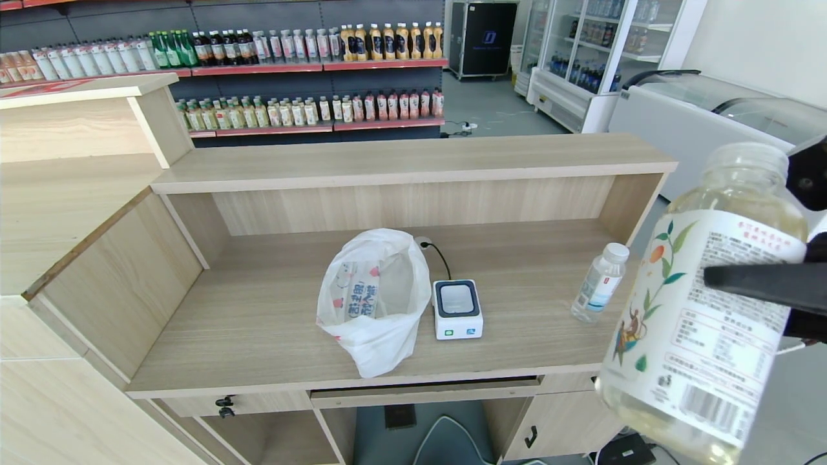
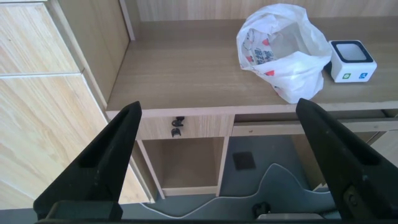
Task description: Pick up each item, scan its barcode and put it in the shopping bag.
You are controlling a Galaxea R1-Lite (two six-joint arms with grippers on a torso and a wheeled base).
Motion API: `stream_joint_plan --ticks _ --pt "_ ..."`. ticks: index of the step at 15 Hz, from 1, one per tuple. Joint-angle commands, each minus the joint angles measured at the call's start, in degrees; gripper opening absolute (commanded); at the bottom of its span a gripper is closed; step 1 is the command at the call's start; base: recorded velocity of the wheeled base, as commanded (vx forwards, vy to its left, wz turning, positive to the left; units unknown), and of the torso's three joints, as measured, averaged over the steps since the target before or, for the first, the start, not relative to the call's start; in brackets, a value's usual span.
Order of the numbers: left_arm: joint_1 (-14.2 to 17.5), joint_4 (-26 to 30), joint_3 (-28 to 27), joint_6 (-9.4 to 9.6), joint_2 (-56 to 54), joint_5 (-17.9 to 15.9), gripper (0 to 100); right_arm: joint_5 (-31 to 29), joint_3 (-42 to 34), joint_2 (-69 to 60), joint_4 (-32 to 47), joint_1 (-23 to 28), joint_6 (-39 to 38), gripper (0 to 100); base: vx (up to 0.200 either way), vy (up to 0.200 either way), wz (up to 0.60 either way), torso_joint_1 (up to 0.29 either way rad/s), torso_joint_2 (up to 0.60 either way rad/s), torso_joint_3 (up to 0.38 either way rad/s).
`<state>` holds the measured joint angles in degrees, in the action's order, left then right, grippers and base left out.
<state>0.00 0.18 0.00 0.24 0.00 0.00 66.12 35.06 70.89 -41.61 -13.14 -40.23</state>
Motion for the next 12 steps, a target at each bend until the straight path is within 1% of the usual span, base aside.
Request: stream_joint_plan --ticks 1,2,3,4,5,6,7,8,9,12 --pt "0.0 0.0 0.0 0.02 0.0 0.0 100 -12.7 -0.4 9.7 -4.5 0.9 15.4 0 0.0 0.0 0.0 0.0 0.0 0.0" --pt "0.0 0.0 0.0 0.02 0.0 0.0 100 -19.3 0.1 13.8 -5.3 1.7 24.4 0 0.0 0.0 0.0 0.0 0.0 0.0" --pt "0.0 0.0 0.0 0.02 0.0 0.0 100 -28.2 0.6 18.8 -6.0 4.4 37.0 0 0.0 0.0 0.0 0.0 0.0 0.0" --pt "0.0 0.0 0.0 0.02 0.0 0.0 100 -33.3 0.9 24.2 -7.5 9.5 52.9 0 0.0 0.0 0.0 0.0 0.0 0.0" --pt "0.0 0.0 0.0 0.02 0.0 0.0 100 -32.9 -0.3 27.2 -10.5 13.2 61.8 0 0.0 0.0 0.0 0.0 0.0 0.0" --pt "0.0 0.0 0.0 0.02 0.0 0.0 100 -33.3 -1.0 30.1 -13.1 15.2 71.6 0 0.0 0.0 0.0 0.0 0.0 0.0" --pt "0.0 0.0 0.0 0.02 0.0 0.0 100 -33.3 -0.9 30.7 -13.7 17.3 79.0 0 0.0 0.0 0.0 0.0 0.0 0.0" --pt "0.0 0.0 0.0 0.02 0.0 0.0 100 -33.2 -0.7 30.7 -13.7 19.0 85.0 0 0.0 0.0 0.0 0.0 0.0 0.0" --pt "0.0 0.0 0.0 0.02 0.0 0.0 100 -33.2 -0.7 30.8 -13.7 20.2 88.6 0 0.0 0.0 0.0 0.0 0.0 0.0" --pt "0.0 0.0 0.0 0.02 0.0 0.0 100 -32.7 0.2 31.4 -16.8 21.5 92.2 0 0.0 0.0 0.0 0.0 0.0 0.0"
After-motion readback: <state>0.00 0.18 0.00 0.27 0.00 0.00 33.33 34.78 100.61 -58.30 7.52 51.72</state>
